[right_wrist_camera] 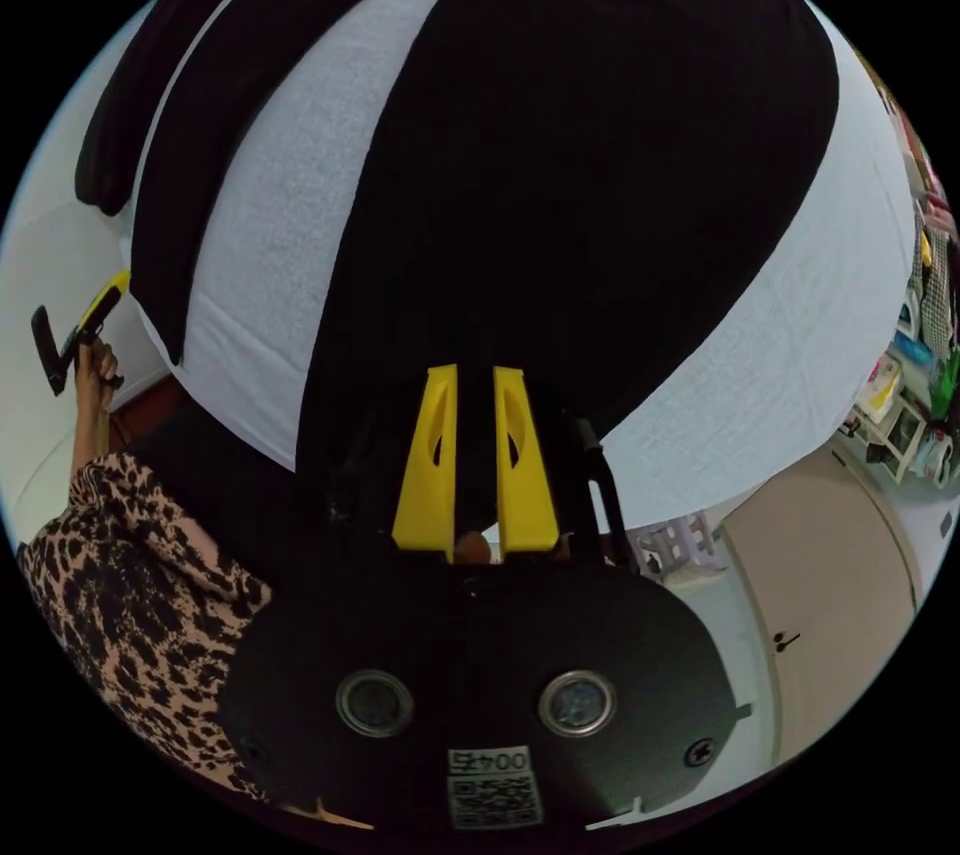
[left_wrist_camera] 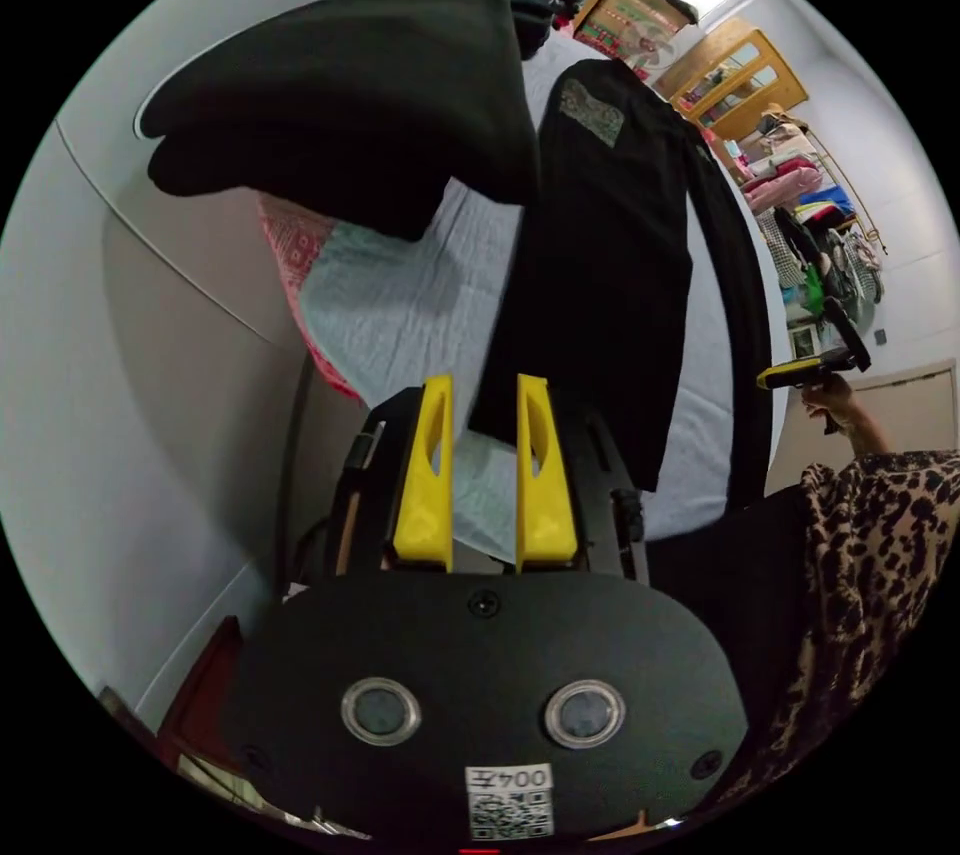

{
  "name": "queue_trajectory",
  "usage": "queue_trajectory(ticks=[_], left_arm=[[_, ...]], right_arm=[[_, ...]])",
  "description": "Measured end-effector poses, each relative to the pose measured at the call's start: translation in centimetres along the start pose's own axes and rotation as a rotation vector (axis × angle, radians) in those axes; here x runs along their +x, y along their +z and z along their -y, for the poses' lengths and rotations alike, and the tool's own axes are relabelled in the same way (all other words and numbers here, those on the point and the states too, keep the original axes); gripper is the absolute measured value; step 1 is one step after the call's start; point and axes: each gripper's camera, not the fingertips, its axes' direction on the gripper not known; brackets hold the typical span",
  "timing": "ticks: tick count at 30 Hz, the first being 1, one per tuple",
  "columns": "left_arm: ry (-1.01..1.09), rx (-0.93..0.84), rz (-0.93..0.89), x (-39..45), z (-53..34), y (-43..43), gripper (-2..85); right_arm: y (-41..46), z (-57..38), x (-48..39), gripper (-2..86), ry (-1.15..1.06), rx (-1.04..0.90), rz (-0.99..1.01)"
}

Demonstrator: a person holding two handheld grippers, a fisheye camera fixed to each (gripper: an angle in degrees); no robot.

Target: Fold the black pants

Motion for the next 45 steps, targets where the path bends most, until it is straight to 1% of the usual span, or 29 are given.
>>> queue_trajectory(ticks=[1,3,4,6,7,8,11,13,15,17,19,20,21,22,23,26,30,34,36,40,43,45], left_arm=[[-0.009,-0.020,-0.005,-0.2,-0.2,0.6,7.7],[-0.009,-0.006,0.024,-0.1,-0.3,0.8,6.1],[0.011,-0.011,0.065,0.2,-0.3,0.9,4.4],[0.063,-0.008,0.091,1.0,-0.4,0.6,2.6],[0.072,0.014,0.162,1.7,-0.5,-0.2,1.9],[0.092,0.045,0.191,2.2,-0.7,-1.3,1.5],[0.080,0.065,0.224,1.7,-1.2,-2.6,1.1],[0.020,0.002,0.210,-0.3,-1.6,-1.4,1.2],[-0.002,0.003,0.194,-1.3,-2.4,-1.1,1.7],[0.153,0.069,0.186,1.2,-3.0,-2.2,3.9],[0.248,0.045,0.215,3.4,-3.1,-1.7,6.7],[0.258,0.035,0.246,4.0,-3.2,-1.1,7.7],[0.239,0.036,0.251,4.0,-3.2,-0.8,8.1],[0.165,0.044,0.215,3.1,-3.2,-0.5,9.1],[0.087,0.048,0.141,1.8,-3.2,-0.3,9.9],[0.001,0.043,0.040,-0.6,-3.5,0.1,11.0],[0.017,0.012,0.024,-1.1,-4.0,1.1,10.0],[0.013,0.020,0.079,-0.5,-4.3,1.7,6.5],[0.044,-0.002,0.062,0.0,-4.3,1.9,4.9],[0.081,0.032,0.129,1.4,-4.6,0.9,3.5],[0.051,0.064,0.136,0.7,-4.5,0.0,3.4],[0.038,0.000,0.108,-0.3,-4.6,1.5,3.5]], right_arm=[[-0.1,-0.1,0.3,6.1,0.014,0.001,0.012],[-0.2,-0.3,0.5,6.1,0.038,0.005,0.036],[-0.3,-0.4,0.6,6.1,0.068,0.006,0.050],[-0.4,-0.6,0.6,6.1,0.084,0.002,0.053],[-0.5,-0.6,0.3,6.1,0.078,-0.001,0.042],[-0.6,-0.7,0.0,6.1,0.070,-0.001,0.025],[-0.7,-1.0,-0.9,6.1,0.052,-0.002,-0.030],[-0.8,-1.1,-1.5,6.1,0.042,-0.008,-0.063],[-0.8,-1.2,-1.9,6.1,0.043,-0.013,-0.077],[-1.0,-1.7,-1.9,6.2,0.058,0.001,-0.065],[-1.1,-2.1,-1.9,6.2,0.055,0.018,-0.051],[-1.1,-2.4,-1.8,6.2,0.051,0.027,-0.042],[-1.1,-2.6,-1.8,6.2,0.053,0.031,-0.037],[-1.2,-2.8,-1.8,6.2,0.055,0.041,-0.030],[-1.3,-3.1,-1.9,6.2,0.053,0.050,-0.028],[-1.4,-3.8,-2.3,6.2,0.037,0.075,-0.040],[-1.5,-4.6,-2.8,6.2,0.020,0.096,-0.059],[-1.7,-5.2,-3.0,6.2,0.023,0.105,-0.046],[-1.8,-5.5,-3.0,6.2,0.027,0.107,-0.037],[-1.9,-6.2,-2.9,6.1,0.034,0.127,-0.010],[-2.1,-6.8,-2.9,6.0,0.036,0.148,0.005],[-2.1,-7.2,-2.9,6.0,0.035,0.156,0.012]])
